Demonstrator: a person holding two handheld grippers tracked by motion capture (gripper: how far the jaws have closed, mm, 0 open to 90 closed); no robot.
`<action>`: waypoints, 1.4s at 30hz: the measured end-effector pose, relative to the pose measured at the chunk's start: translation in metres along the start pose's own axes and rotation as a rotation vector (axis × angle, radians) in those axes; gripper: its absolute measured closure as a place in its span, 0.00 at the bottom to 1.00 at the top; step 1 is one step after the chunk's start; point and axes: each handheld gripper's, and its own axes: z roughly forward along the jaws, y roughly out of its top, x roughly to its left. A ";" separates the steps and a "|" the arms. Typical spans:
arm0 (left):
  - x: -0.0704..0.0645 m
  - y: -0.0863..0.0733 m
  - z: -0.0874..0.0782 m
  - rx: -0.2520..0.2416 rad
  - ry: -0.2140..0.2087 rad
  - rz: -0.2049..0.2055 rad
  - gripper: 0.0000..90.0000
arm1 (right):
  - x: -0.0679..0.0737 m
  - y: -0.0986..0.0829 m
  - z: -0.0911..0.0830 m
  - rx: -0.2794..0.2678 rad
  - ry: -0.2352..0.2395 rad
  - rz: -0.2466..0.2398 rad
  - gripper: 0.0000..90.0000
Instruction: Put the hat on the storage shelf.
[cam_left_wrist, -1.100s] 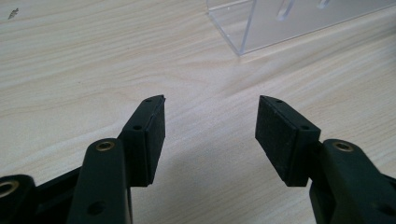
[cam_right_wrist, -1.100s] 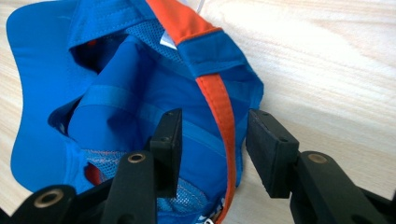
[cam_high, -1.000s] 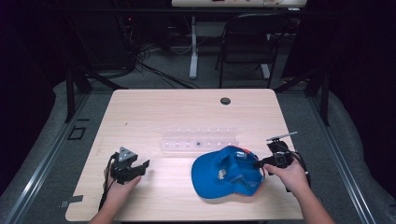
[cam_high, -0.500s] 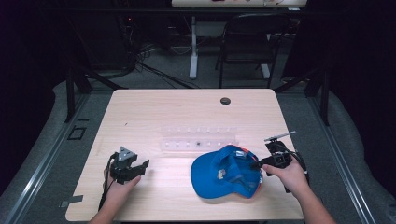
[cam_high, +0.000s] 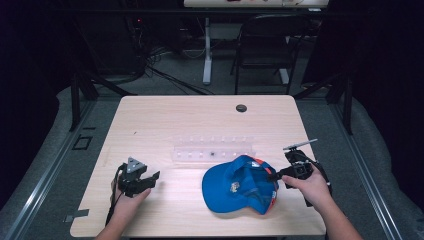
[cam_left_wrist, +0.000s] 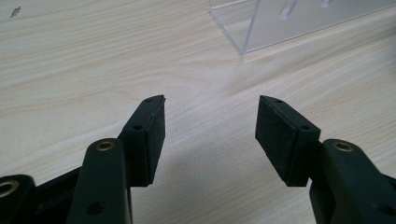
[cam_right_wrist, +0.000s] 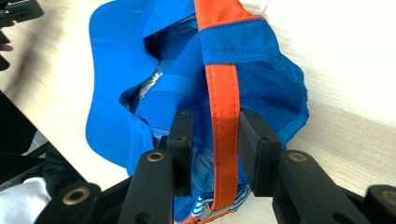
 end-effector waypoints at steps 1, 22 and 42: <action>0.000 0.000 0.000 0.000 0.000 -0.001 0.48 | 0.001 0.000 -0.001 0.001 0.001 -0.003 0.75; 0.000 0.000 0.000 -0.001 0.002 0.002 0.48 | 0.019 0.004 -0.006 0.013 0.017 0.034 0.86; 0.000 0.000 0.000 0.004 0.000 0.009 0.48 | 0.050 0.019 -0.012 0.116 -0.124 0.015 0.86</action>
